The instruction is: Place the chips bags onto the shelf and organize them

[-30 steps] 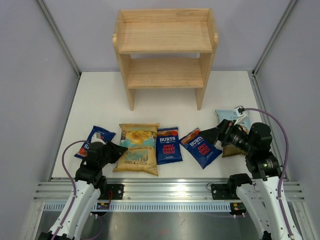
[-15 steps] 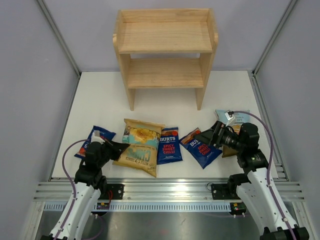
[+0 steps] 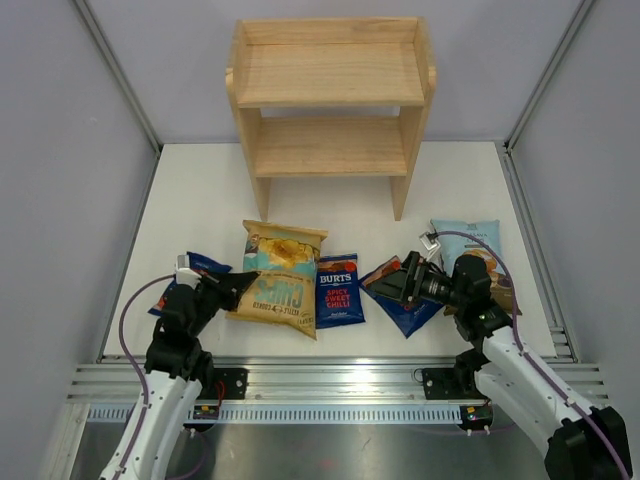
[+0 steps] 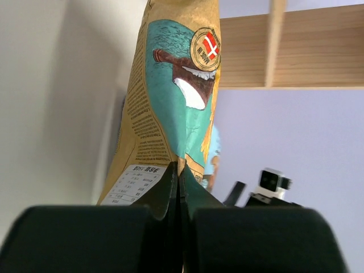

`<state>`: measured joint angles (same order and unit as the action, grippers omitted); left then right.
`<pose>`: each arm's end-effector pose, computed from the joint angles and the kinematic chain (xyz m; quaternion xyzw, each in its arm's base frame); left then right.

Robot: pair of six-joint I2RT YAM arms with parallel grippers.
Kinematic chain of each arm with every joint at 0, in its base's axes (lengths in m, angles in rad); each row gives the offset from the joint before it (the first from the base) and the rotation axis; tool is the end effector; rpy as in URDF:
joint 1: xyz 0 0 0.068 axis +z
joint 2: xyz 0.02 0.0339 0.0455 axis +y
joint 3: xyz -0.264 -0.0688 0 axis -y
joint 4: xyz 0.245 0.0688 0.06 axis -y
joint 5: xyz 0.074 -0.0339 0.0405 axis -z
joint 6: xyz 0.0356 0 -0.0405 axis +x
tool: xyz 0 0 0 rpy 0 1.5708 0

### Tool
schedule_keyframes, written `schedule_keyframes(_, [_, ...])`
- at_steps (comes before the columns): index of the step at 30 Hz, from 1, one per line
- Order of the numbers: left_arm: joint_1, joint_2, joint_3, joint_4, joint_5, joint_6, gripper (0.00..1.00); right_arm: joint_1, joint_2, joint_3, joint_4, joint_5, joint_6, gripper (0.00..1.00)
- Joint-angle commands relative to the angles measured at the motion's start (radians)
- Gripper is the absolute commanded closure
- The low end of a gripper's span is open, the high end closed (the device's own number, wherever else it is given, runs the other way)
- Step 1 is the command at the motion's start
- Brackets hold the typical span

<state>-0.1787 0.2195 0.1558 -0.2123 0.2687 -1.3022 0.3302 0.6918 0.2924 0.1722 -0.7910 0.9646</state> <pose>0.1114 -0.0297 0.1857 -0.3527 0.7120 -0.4821 0.3691 0.1453 0.0765 0.2196 -0.0025 0.7610 0.5869 0.2763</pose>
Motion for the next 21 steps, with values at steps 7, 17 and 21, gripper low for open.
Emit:
schedule_keyframes(7, [-0.002, 0.018, 0.126, 0.281, 0.033, -0.186, 1.0, 0.223, 0.133, -0.055, 0.438, 0.197, 0.089, 0.0])
schedule_keyframes(17, [-0.048, 0.096, 0.194, 0.479, 0.009, -0.327, 1.0, 0.51, 0.342, -0.006, 0.734, 0.418, 0.042, 0.0])
schedule_keyframes(21, [-0.088, 0.113, 0.197, 0.511, -0.035, -0.341, 1.0, 0.589, 0.413, 0.066, 0.859, 0.469, 0.013, 0.01])
